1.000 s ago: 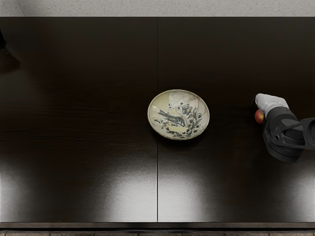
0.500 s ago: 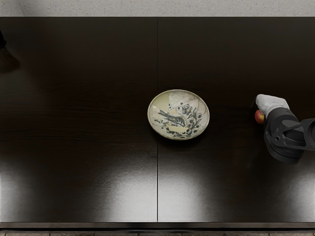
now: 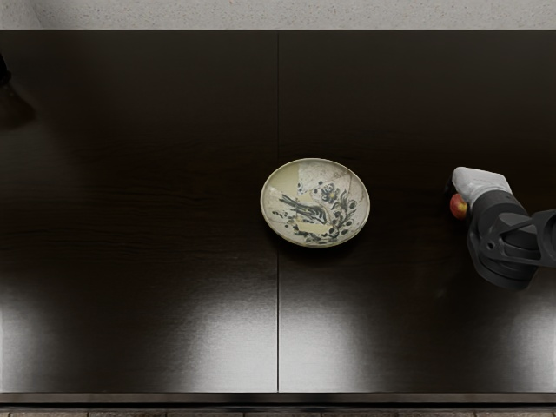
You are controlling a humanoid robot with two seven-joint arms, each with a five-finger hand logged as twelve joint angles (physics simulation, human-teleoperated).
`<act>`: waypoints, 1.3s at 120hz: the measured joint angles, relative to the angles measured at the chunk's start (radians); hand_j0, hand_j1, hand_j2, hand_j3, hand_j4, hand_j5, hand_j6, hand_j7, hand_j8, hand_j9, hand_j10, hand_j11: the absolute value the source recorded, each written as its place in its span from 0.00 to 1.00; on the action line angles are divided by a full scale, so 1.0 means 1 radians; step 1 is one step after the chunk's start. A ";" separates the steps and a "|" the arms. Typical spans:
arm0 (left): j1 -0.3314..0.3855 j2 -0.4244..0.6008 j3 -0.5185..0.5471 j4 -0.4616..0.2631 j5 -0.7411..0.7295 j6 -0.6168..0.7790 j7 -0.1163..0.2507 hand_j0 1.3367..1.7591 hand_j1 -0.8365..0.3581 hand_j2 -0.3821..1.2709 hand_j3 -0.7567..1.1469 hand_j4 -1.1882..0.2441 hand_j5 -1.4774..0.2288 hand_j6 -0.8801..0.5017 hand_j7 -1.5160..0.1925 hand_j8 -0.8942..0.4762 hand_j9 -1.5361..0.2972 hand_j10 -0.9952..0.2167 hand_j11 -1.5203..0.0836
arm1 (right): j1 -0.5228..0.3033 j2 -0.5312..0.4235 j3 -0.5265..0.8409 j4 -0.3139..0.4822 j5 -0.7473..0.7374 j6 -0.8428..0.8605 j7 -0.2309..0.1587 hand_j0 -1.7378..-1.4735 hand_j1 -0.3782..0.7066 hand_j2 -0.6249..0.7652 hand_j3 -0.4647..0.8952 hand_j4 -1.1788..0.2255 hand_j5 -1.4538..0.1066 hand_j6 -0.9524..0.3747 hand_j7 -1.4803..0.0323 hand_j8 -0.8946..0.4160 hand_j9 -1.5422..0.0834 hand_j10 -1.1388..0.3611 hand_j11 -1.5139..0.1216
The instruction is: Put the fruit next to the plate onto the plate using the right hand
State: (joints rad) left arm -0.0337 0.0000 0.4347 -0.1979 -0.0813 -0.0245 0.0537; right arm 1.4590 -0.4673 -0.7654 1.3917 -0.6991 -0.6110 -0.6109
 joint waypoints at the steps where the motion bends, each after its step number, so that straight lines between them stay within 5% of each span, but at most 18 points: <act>1: 0.000 0.000 0.000 0.000 0.000 0.000 0.000 0.76 0.76 0.26 0.40 0.67 0.69 0.47 0.71 0.48 0.67 0.63 0.76 | 0.000 0.000 0.000 0.000 0.000 0.000 0.000 0.30 0.52 0.39 0.34 0.52 0.56 0.38 0.59 0.34 0.59 0.46 0.57; 156: 0.000 0.000 -0.001 0.000 0.000 0.000 0.000 0.76 0.76 0.26 0.40 0.67 0.69 0.47 0.71 0.48 0.67 0.63 0.76 | 0.013 -0.018 0.008 0.033 -0.001 0.001 -0.001 0.32 0.60 0.53 0.34 0.37 0.36 0.38 0.40 0.36 0.41 0.32 0.39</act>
State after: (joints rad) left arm -0.0337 0.0000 0.4342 -0.1982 -0.0813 -0.0245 0.0537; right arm 1.4718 -0.4854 -0.7573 1.4245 -0.7005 -0.6099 -0.6117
